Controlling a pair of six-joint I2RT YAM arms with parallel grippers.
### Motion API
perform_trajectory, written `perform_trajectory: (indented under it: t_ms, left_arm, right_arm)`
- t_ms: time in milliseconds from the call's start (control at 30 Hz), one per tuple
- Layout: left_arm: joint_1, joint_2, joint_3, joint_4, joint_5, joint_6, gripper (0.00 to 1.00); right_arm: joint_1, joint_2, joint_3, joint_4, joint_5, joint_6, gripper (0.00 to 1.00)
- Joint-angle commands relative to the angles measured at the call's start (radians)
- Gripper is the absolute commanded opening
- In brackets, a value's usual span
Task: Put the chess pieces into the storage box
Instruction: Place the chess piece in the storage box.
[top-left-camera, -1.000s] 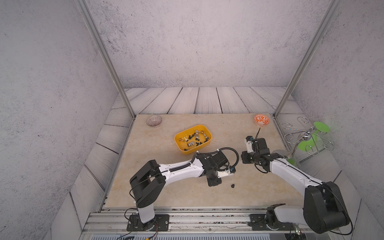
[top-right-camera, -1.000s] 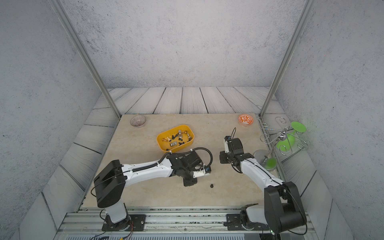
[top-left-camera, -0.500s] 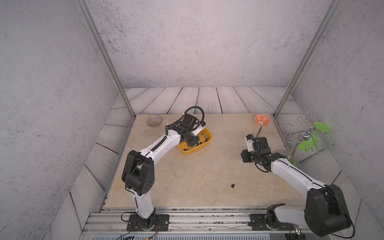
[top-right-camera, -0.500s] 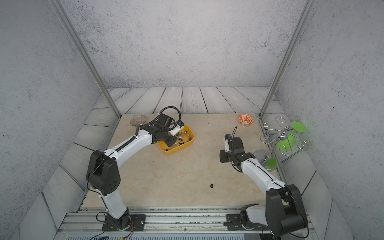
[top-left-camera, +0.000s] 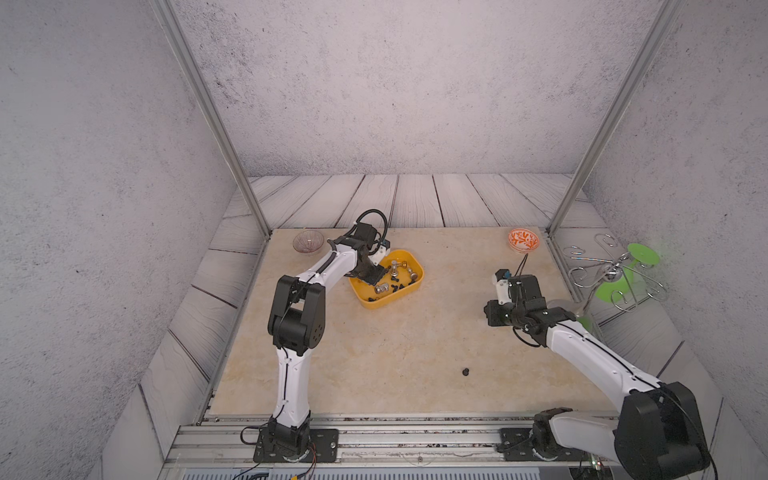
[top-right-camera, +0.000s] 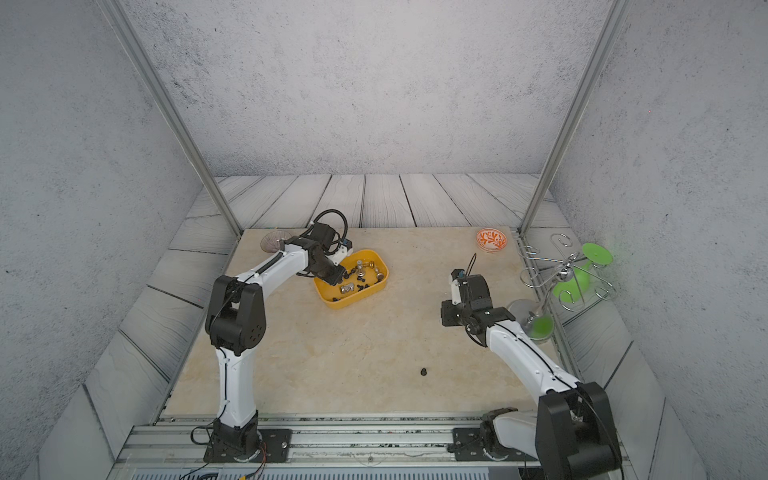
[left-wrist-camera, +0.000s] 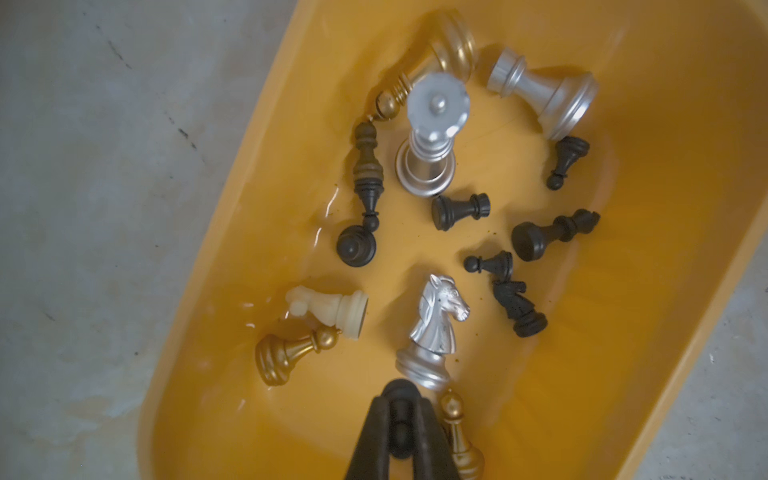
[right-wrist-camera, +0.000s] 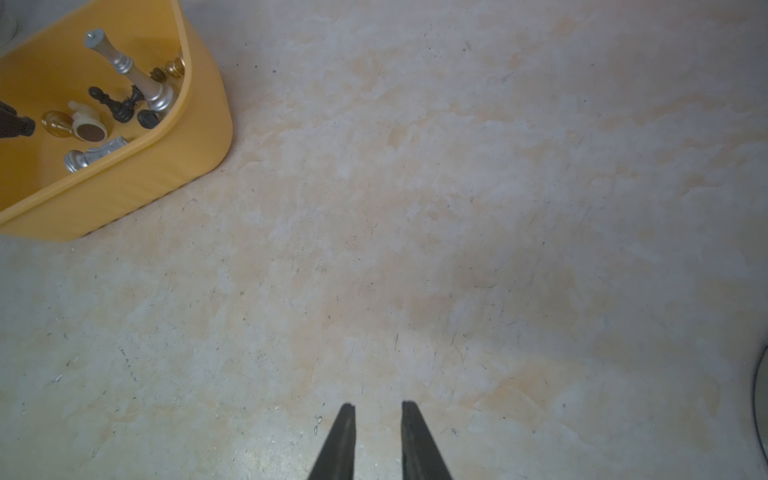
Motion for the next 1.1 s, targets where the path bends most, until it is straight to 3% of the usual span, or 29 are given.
perform_trajectory:
  t_ms: [0,100,333,1067]
  left_arm:
    - [0.011,0.001,0.015,-0.005,0.002,-0.025,0.18]
    - [0.017,0.002,0.016,0.007,0.013,-0.04,0.25]
    - [0.022,-0.02,0.008,0.067,0.036,-0.098,0.3]
    - [0.02,-0.264,-0.209,0.23,0.162,-0.172,0.33]
  right_arm:
    - [-0.005,-0.027,-0.004,-0.018,0.018,0.012,0.22]
    - [-0.005,-0.03,0.005,-0.028,0.024,0.015,0.22]
    - [-0.005,-0.044,0.038,-0.069,0.038,0.016,0.23]
    - [-0.003,-0.091,-0.026,-0.116,-0.009,0.09,0.23]
